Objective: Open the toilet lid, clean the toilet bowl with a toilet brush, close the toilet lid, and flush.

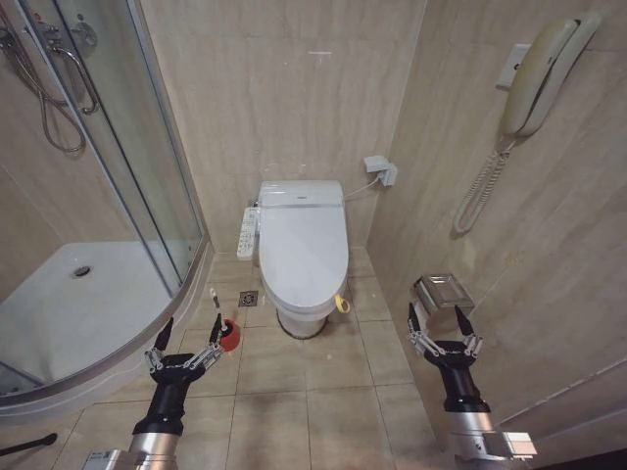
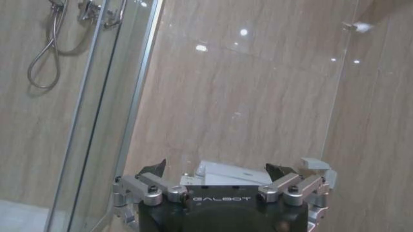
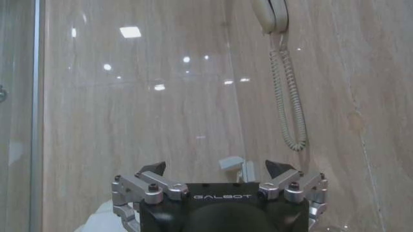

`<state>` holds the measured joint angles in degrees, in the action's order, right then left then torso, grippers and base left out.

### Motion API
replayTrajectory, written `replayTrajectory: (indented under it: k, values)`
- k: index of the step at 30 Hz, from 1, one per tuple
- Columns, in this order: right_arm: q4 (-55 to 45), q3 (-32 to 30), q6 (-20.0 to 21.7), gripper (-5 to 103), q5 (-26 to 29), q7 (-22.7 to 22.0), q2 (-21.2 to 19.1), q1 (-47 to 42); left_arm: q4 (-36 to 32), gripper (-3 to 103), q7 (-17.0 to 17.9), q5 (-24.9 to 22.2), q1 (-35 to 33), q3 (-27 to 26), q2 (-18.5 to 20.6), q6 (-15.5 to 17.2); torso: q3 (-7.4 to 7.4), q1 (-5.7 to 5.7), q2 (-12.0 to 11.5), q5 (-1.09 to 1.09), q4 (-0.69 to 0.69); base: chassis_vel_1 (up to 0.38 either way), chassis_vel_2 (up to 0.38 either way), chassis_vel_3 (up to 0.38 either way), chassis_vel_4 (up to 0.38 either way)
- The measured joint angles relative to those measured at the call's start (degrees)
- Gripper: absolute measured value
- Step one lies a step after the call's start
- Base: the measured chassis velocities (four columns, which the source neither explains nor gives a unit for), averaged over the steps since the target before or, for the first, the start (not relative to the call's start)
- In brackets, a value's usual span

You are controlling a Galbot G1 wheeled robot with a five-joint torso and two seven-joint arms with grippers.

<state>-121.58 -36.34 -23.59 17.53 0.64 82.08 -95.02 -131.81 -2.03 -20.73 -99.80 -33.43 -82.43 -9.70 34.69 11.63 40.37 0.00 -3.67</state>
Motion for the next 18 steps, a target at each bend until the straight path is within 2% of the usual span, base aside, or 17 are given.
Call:
replayTrajectory:
  k: [11, 18]
  values:
    - [-0.5, -1.1, -0.3, 100, 1.1, 0.5, 0.3, -1.2, 1.4, 100, 0.0, 0.1, 0.5, 0.2, -0.4, 0.2, 0.0, 0.0, 0.0, 0.0, 0.0, 0.0, 0.0, 0.0, 0.0]
    - [-0.5, -0.9, -1.5, 100, 1.1, 2.9, 0.9, -1.6, 0.7, 100, 0.0, 0.3, -0.1, 0.3, -0.9, -0.2, 0.0, 0.0, 0.0, -0.01, 0.0, 0.0, 0.0, 0.0, 0.0]
